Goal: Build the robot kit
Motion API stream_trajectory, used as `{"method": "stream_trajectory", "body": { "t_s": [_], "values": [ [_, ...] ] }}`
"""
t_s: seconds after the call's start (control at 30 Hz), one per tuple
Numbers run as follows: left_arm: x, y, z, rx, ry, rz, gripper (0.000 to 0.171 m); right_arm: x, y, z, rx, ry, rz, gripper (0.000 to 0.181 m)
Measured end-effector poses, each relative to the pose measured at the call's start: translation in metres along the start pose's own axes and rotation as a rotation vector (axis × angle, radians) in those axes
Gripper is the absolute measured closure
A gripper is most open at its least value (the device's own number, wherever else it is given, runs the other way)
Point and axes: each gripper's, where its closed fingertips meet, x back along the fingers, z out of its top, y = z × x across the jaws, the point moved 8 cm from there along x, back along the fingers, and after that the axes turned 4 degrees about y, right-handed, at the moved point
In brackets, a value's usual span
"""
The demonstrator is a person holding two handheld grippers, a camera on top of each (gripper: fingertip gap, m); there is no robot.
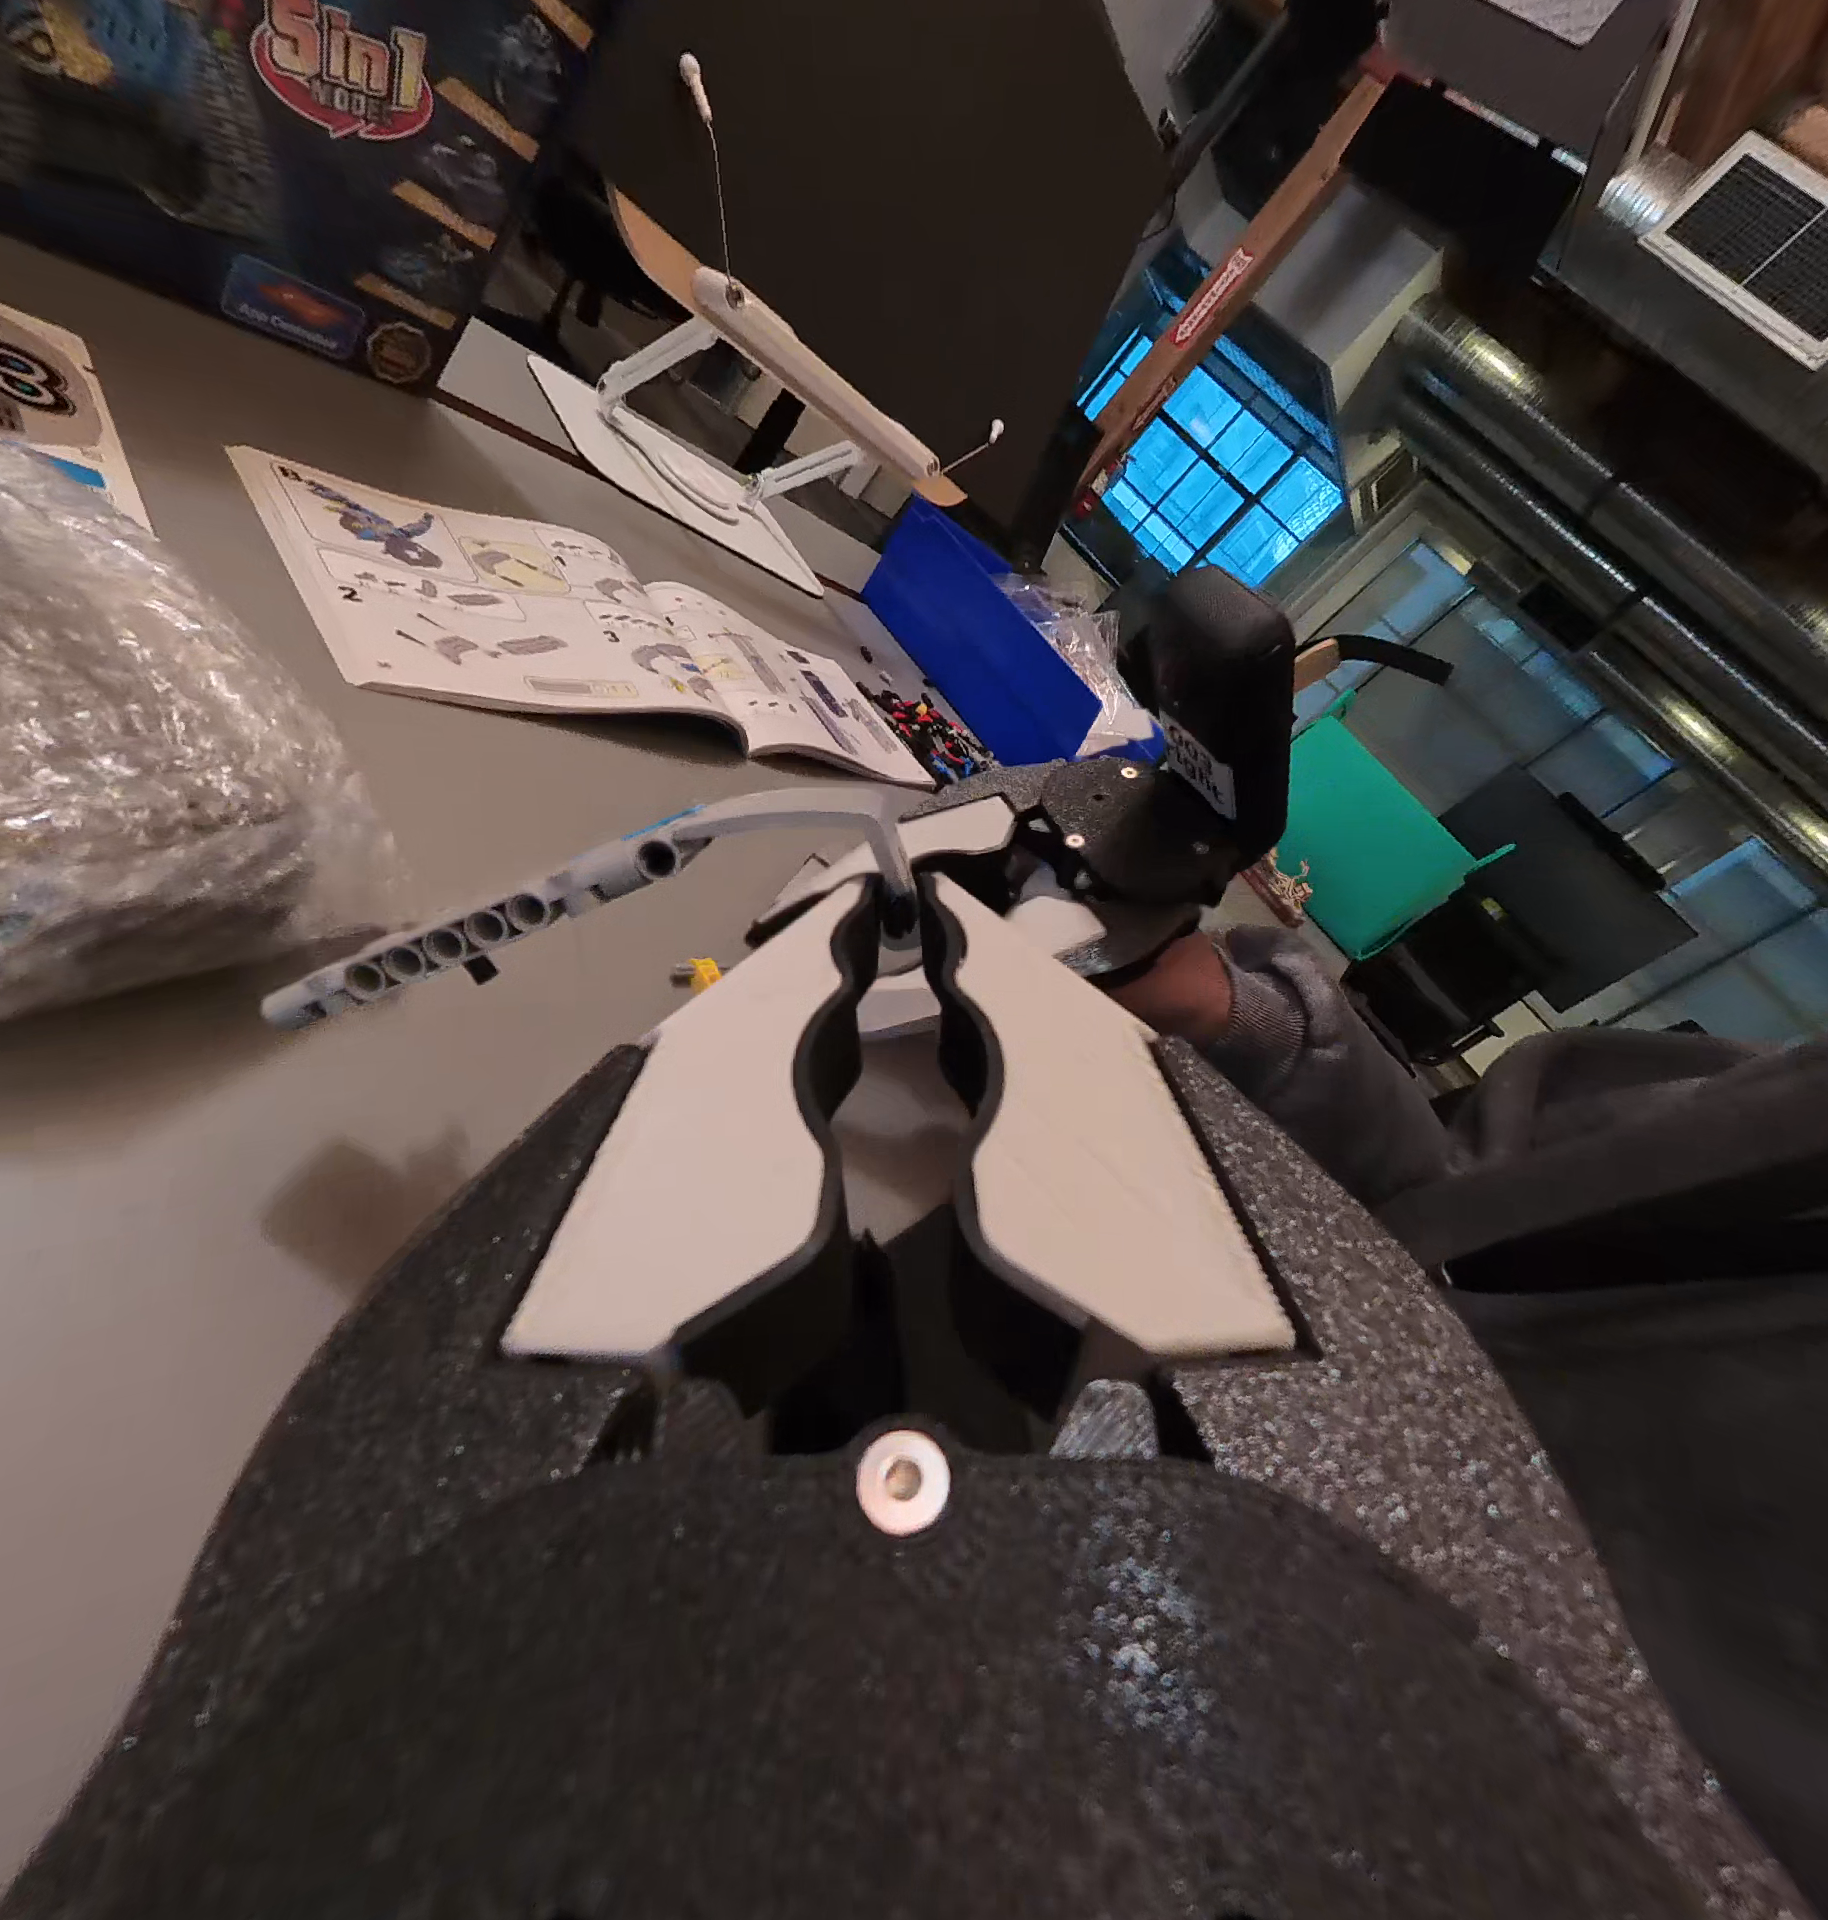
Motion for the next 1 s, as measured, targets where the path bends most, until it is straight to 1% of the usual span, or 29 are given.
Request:
{"method": "stream_trajectory", "body": {
  "t_s": [0.07, 0.13, 0.2, 0.3, 0.37, 0.43, 0.5, 0.53, 0.57, 0.63, 0.7, 0.73, 0.8, 0.87, 0.97, 1.0],
  "values": [
    [0.0, 0.0, -0.002, -0.001, -0.014, -0.021, 0.165, -0.011, 0.001, -0.002, 0.069, -0.045, -0.093, 0.14],
    [-0.002, 0.0, -0.003, 0.003, -0.034, -0.051, 0.165, -0.021, 0.001, -0.004, 0.099, -0.085, -0.114, 0.14],
    [-0.004, 0.0, -0.006, 0.022, -0.047, -0.081, 0.165, -0.023, 0.004, -0.003, 0.07, -0.069, -0.091, 0.148],
    [-0.006, 0.002, -0.009, 0.07, -0.055, -0.135, 0.166, -0.024, 0.011, -0.006, 0.011, -0.055, -0.038, 0.148],
    [-0.006, 0.002, -0.008, 0.094, -0.053, -0.154, 0.166, -0.023, 0.014, -0.007, 0.017, -0.051, -0.026, 0.157],
    [-0.005, -0.001, -0.007, 0.111, -0.045, -0.139, 0.166, -0.023, 0.015, -0.007, 0.02, -0.051, -0.009, 0.159],
    [-0.005, -0.006, -0.008, 0.145, -0.041, -0.115, 0.166, -0.02, 0.011, -0.007, 0.059, -0.049, 0.009, 0.159],
    [-0.006, -0.008, -0.008, 0.167, -0.034, -0.099, 0.166, -0.016, 0.008, -0.004, 0.092, -0.017, 0.001, 0.159],
    [-0.006, -0.01, -0.008, 0.195, -0.024, -0.092, 0.166, -0.009, 0.002, 0.001, 0.152, 0.047, -0.009, 0.159],
    [-0.009, -0.011, -0.007, 0.291, 0.018, -0.119, 0.166, 0.012, -0.016, 0.018, 0.35, 0.206, -0.047, 0.159],
    [-0.013, -0.01, -0.008, 0.43, 0.071, -0.2, 0.166, 0.029, -0.03, 0.032, 0.547, 0.315, -0.178, 0.159],
    [-0.017, -0.009, -0.01, 0.465, 0.08, -0.225, 0.166, 0.034, -0.035, 0.035, 0.606, 0.342, -0.223, 0.159],
    [-0.021, -0.002, -0.01, 0.449, 0.104, -0.264, 0.166, 0.038, -0.045, 0.035, 0.659, 0.381, -0.231, 0.159],
    [-0.026, 0.004, -0.01, 0.379, 0.12, -0.269, 0.166, 0.043, -0.049, 0.033, 0.679, 0.412, -0.242, 0.159],
    [-0.033, 0.01, -0.015, 0.318, 0.081, -0.259, 0.166, 0.049, -0.056, 0.032, 0.577, 0.439, -0.144, 0.159],
    [-0.035, 0.011, -0.016, 0.294, 0.072, -0.245, 0.166, 0.051, -0.056, 0.032, 0.548, 0.437, -0.136, 0.159]
  ]
}}
